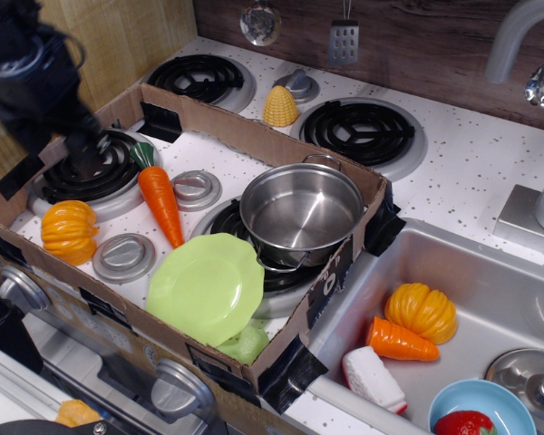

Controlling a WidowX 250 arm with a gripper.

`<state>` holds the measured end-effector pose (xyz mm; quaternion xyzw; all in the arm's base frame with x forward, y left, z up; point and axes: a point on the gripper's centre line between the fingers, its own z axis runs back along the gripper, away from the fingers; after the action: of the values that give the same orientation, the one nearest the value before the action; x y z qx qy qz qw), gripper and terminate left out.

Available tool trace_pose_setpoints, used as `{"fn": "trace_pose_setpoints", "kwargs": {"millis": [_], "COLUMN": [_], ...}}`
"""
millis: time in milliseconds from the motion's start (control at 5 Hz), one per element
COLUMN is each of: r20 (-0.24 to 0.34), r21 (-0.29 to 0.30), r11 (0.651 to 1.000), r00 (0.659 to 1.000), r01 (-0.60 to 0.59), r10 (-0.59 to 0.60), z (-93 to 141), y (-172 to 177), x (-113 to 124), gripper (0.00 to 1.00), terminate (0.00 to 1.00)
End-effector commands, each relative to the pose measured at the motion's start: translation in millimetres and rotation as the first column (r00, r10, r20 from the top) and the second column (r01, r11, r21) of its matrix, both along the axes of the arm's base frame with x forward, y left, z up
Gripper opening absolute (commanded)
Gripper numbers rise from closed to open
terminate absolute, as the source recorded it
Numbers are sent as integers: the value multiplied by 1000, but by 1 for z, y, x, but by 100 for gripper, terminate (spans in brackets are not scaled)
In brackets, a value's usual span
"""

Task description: Put carrot on plate

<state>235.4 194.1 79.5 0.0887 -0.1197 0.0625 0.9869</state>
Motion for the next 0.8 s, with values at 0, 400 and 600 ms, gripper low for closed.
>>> {"fn": "trace_pose_setpoints", "kwargs": {"millis": [0, 400, 600], "r20": [72, 17, 43], "r21": [-4, -80, -54], "r11": [948, 806, 804], "r00": [946, 808, 803], "r01": [-317, -587, -592], "r10": [317, 590, 594], "z": [-7, -9, -17], "y": [-11, -22, -19], "x": [24, 41, 39], "gripper": [100, 100, 100], "terminate": [0, 0, 0]}}
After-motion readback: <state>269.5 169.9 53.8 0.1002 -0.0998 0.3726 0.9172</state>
